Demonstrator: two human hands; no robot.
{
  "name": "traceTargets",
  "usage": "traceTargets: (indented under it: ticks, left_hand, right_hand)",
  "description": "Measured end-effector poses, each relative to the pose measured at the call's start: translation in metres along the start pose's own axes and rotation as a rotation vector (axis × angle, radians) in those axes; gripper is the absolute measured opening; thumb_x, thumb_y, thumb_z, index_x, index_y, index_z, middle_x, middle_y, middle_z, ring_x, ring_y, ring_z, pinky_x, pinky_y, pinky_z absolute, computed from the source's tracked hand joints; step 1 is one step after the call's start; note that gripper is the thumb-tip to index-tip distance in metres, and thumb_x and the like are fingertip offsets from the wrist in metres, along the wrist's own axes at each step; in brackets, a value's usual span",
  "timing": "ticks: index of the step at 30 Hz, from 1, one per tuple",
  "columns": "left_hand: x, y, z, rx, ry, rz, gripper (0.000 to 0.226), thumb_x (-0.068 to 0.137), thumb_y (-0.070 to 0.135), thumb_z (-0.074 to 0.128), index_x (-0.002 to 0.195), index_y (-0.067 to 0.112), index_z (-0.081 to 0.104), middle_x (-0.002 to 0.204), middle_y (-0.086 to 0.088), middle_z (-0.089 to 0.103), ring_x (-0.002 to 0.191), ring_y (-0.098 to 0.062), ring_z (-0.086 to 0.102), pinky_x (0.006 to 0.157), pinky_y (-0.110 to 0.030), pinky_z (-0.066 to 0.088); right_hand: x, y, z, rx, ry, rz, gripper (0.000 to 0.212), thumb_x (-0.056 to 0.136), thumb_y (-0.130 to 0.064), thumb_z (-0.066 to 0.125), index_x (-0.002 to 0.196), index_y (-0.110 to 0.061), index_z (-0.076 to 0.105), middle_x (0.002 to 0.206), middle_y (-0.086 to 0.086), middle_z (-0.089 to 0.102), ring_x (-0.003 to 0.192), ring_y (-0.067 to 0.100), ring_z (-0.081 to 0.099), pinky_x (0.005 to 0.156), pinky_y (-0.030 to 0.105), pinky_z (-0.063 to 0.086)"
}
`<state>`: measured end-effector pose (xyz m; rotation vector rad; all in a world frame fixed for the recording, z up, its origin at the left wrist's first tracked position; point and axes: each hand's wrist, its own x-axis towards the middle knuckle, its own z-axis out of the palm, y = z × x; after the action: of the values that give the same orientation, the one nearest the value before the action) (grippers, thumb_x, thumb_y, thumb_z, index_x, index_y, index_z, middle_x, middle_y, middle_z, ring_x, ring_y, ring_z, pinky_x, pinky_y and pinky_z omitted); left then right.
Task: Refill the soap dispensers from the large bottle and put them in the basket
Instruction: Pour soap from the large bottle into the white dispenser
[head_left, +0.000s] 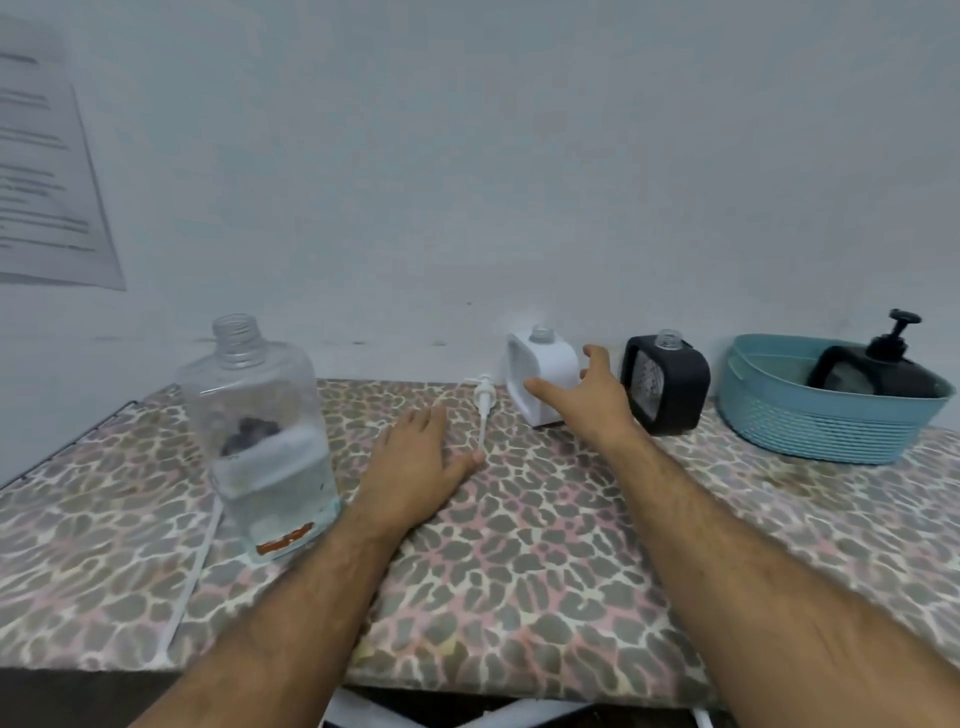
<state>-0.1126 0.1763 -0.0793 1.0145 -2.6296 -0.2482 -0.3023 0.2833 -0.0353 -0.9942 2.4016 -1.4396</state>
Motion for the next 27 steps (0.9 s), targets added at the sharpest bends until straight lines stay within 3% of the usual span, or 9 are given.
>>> traceTargets:
  ticks: [5,8,11,13,15,17,22,27]
  left_hand:
    - [0.008,-0.006,0.008,0.116,-0.135,-0.031,0.087,0.088,0.077,0.030,0.152,0.017,0.033,0.161,-0.006,0.025,0.149,-0.027,0.018,0.120,-0.051,0.017]
    - [0.009,-0.004,0.006,0.120,-0.163,-0.045,0.087,0.089,0.077,0.028,0.152,0.018,0.032,0.162,-0.006,0.022,0.150,-0.026,0.016,0.121,-0.050,0.013]
    - [-0.011,0.000,-0.003,0.114,-0.175,-0.054,0.084,0.090,0.075,0.030,0.151,0.017,0.035,0.161,-0.006,0.024,0.149,-0.025,0.019,0.121,-0.049,0.014]
    - [-0.028,0.004,-0.008,0.093,-0.163,-0.044,0.079,0.091,0.073,0.033,0.145,0.017,0.042,0.156,-0.007,0.035,0.144,-0.025,0.028,0.119,-0.050,0.020]
    - [-0.030,0.005,-0.008,0.076,-0.153,-0.043,0.073,0.091,0.072,0.036,0.137,0.017,0.048,0.144,-0.006,0.046,0.135,-0.024,0.039,0.114,-0.049,0.029]
    - [-0.031,0.008,-0.011,0.040,-0.126,-0.040,0.070,0.091,0.071,0.038,0.134,0.017,0.049,0.141,-0.005,0.048,0.132,-0.023,0.041,0.113,-0.048,0.031]
    - [-0.075,0.027,-0.023,-0.077,0.024,-0.006,0.071,0.094,0.063,0.044,0.150,0.019,0.036,0.158,-0.002,0.031,0.146,-0.019,0.026,0.121,-0.042,0.022]
    - [-0.130,0.017,-0.036,-0.139,0.146,0.022,0.068,0.093,0.059,0.049,0.146,0.017,0.045,0.153,-0.001,0.041,0.139,-0.016,0.037,0.114,-0.034,0.031]
  right_hand:
    - [0.008,-0.002,0.017,-0.045,0.006,0.011,0.071,0.081,-0.040,0.076,0.135,-0.011,0.041,0.126,0.009,0.057,0.096,0.020,0.050,0.072,0.031,0.041]
    - [0.003,0.000,0.018,-0.020,0.047,0.024,0.062,0.082,-0.034,0.075,0.130,-0.010,0.044,0.121,0.008,0.059,0.090,0.020,0.052,0.059,0.027,0.039]
    - [-0.023,-0.002,0.005,0.026,0.075,0.026,0.054,0.085,-0.029,0.072,0.128,-0.010,0.045,0.111,0.003,0.056,0.070,0.012,0.054,0.041,0.016,0.037]
    - [-0.045,-0.002,-0.005,0.071,0.083,0.002,0.054,0.082,-0.027,0.072,0.127,-0.012,0.046,0.112,0.003,0.056,0.079,0.017,0.058,0.047,0.020,0.043]
    - [-0.054,-0.001,-0.008,0.107,0.103,-0.011,0.058,0.078,-0.027,0.073,0.128,-0.013,0.048,0.114,0.003,0.058,0.097,0.023,0.060,0.065,0.033,0.053]
    - [-0.065,0.000,-0.009,0.136,0.096,-0.013,0.059,0.076,-0.026,0.073,0.128,-0.014,0.049,0.113,0.002,0.057,0.099,0.023,0.060,0.077,0.043,0.057]
    - [-0.112,0.008,-0.022,0.200,0.033,-0.047,0.058,0.079,-0.019,0.073,0.130,-0.020,0.047,0.111,-0.003,0.056,0.095,0.015,0.060,0.065,0.030,0.053]
    - [-0.159,0.008,-0.028,0.240,0.006,-0.080,0.055,0.080,-0.018,0.073,0.128,-0.025,0.048,0.111,-0.005,0.058,0.091,0.008,0.059,0.062,0.027,0.049]
